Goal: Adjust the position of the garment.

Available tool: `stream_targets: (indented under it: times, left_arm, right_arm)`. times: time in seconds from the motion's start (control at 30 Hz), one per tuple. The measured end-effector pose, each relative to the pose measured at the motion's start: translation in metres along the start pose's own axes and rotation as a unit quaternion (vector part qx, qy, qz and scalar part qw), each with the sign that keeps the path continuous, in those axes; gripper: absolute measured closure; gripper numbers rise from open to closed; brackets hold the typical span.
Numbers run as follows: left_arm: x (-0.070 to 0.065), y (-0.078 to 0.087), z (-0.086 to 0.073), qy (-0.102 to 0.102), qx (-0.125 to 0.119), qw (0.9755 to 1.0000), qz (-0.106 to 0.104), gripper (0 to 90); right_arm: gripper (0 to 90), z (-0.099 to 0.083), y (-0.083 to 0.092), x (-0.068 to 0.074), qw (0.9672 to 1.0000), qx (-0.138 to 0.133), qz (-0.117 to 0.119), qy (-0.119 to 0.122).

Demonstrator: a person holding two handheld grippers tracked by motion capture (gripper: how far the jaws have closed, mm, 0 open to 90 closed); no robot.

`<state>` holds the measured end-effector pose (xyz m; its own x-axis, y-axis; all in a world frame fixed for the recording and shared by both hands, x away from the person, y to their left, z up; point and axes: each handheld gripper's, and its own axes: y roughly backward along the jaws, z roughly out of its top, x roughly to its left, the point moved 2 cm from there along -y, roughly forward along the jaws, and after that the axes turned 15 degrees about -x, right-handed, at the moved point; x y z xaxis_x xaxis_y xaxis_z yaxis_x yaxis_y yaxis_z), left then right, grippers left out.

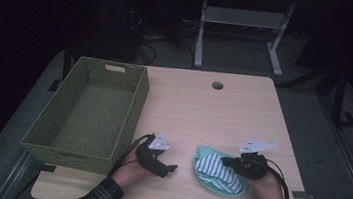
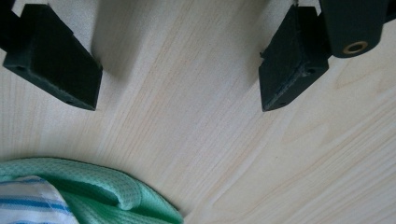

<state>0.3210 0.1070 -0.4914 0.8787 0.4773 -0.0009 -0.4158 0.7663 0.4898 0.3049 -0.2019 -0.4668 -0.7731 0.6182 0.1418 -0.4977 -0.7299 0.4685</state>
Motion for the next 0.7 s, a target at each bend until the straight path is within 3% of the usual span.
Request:
stream_targets:
  times: [0.3, 0.7]
  left_arm:
    - [0.000, 0.000, 0.000, 0.000, 0.000, 1.0000, 0.000, 12.6]
    - [0.000, 0.000, 0.000, 0.001, 0.000, 1.0000, 0.000, 12.6]
  right_arm:
    - [90.0, -0.002, -0.019, 0.000, 0.9999, 0.015, -0.002, 0.004]
    - [90.0, 0.014, -0.053, -0.012, 0.9994, 0.004, -0.034, 0.004]
